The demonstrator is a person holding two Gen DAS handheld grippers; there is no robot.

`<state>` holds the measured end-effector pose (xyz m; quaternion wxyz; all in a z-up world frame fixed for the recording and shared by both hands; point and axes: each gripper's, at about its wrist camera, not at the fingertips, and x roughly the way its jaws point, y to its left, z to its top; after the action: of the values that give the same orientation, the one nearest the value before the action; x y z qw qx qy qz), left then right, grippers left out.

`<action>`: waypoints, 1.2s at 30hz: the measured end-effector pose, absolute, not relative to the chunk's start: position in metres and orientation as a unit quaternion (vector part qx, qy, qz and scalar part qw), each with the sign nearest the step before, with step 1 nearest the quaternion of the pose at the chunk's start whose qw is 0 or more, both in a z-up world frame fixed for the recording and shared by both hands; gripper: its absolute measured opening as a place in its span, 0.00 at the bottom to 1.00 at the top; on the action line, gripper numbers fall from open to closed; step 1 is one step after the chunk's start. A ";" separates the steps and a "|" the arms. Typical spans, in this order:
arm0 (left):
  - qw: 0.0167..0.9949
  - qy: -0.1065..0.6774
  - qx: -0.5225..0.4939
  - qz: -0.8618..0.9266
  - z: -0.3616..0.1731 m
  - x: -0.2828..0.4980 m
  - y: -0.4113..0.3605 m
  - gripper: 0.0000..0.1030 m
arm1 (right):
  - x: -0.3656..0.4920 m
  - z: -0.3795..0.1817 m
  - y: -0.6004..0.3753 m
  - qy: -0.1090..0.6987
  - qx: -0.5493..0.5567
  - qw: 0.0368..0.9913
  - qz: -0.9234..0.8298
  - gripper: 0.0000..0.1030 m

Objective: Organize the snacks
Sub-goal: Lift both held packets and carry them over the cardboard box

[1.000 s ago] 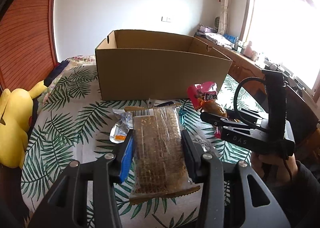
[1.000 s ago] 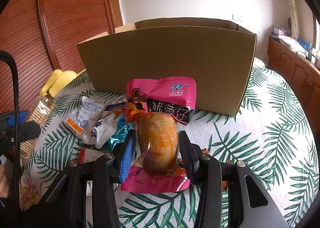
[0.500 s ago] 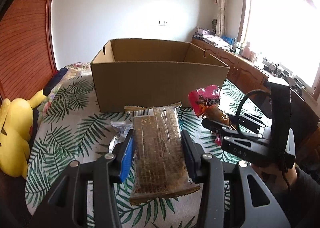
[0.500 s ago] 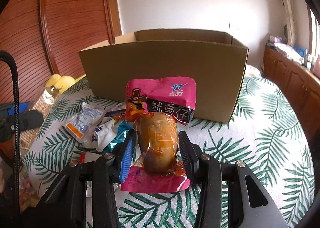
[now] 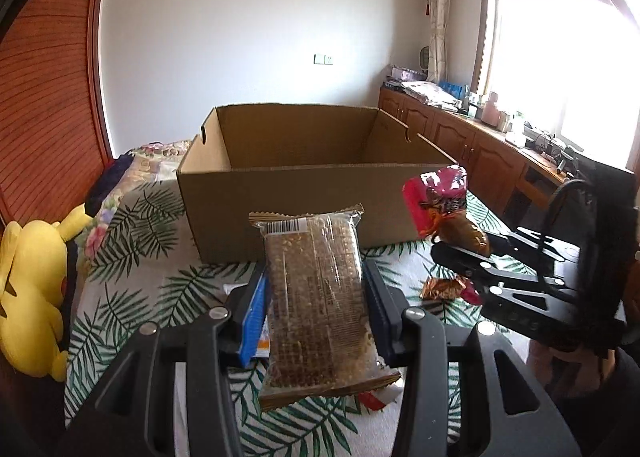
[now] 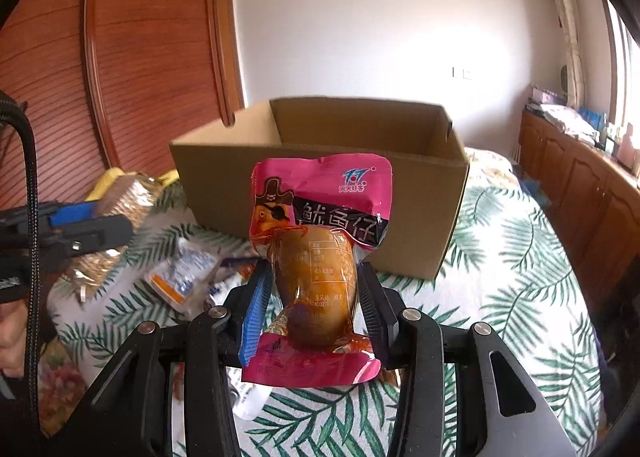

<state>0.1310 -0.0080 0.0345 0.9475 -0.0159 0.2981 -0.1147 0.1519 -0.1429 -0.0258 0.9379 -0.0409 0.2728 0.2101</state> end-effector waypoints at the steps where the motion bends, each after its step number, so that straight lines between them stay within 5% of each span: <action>1: 0.948 0.297 -0.015 -0.114 0.037 0.133 -0.008 0.43 | 0.153 -0.022 -0.143 0.270 -0.043 0.938 0.211 0.42; 36: 0.954 0.274 0.022 -0.121 0.089 0.240 -0.023 0.43 | 0.258 0.038 -0.146 0.264 -0.065 0.945 0.184 0.43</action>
<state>0.2402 -0.0227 0.0888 0.9538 0.0218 0.2743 -0.1209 0.2576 -0.1461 0.0381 0.9447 -0.0648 0.2636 0.1838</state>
